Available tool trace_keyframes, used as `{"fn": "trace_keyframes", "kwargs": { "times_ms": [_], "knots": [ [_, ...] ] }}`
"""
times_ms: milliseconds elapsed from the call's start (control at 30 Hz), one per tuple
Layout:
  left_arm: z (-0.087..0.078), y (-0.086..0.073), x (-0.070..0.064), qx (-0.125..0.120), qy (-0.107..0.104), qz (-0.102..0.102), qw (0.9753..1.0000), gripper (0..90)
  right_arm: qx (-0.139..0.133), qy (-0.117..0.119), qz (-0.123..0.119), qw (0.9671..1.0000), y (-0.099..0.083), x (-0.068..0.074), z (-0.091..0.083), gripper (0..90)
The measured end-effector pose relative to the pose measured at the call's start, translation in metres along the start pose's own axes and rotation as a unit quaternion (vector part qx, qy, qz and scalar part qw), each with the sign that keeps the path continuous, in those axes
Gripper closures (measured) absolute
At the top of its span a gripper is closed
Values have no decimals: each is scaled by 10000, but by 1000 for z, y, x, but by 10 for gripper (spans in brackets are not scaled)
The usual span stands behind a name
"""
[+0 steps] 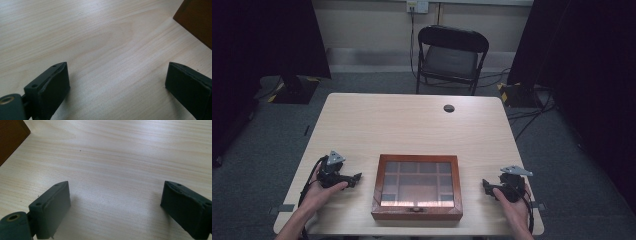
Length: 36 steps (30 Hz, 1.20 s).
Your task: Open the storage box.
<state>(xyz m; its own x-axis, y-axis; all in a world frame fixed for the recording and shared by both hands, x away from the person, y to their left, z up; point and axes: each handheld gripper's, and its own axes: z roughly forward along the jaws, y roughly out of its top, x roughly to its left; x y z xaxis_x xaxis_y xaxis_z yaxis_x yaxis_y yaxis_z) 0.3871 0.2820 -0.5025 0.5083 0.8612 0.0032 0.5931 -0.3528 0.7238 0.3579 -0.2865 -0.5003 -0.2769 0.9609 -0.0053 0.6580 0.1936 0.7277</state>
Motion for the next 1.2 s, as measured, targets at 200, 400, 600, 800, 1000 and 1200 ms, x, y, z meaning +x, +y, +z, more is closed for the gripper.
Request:
{"fn": "trace_keyframes", "kwargs": {
  "times_ms": [200, 400, 600, 800, 1000, 1200],
  "knots": [
    [0, 0, -2, 2, 27, -34, 10000, 48, -5, -18, 20, 10000, 0, 1, 0, 82],
    [0, 0, -1, -3, -5, -43, 10000, 47, -50, 143, 28, 9999, 0, 2, -3, 147],
    [0, 0, -1, -1, -17, -34, 10000, 46, -250, 676, 193, 9972, 5, 4, -9, 235],
    [0, 0, -1, -2, -6, -16, 10000, 46, -221, 1132, -21, 9933, 10, 14, -12, 299],
    [0, 0, -1, -9, -37, -23, 10000, 46, -300, 1589, -225, 9866, 22, 27, -19, 357],
    [0, 0, -1, -7, -37, -22, 10000, 46, -367, 2028, -444, 9775, 33, 42, -31, 460]
  ]
}}
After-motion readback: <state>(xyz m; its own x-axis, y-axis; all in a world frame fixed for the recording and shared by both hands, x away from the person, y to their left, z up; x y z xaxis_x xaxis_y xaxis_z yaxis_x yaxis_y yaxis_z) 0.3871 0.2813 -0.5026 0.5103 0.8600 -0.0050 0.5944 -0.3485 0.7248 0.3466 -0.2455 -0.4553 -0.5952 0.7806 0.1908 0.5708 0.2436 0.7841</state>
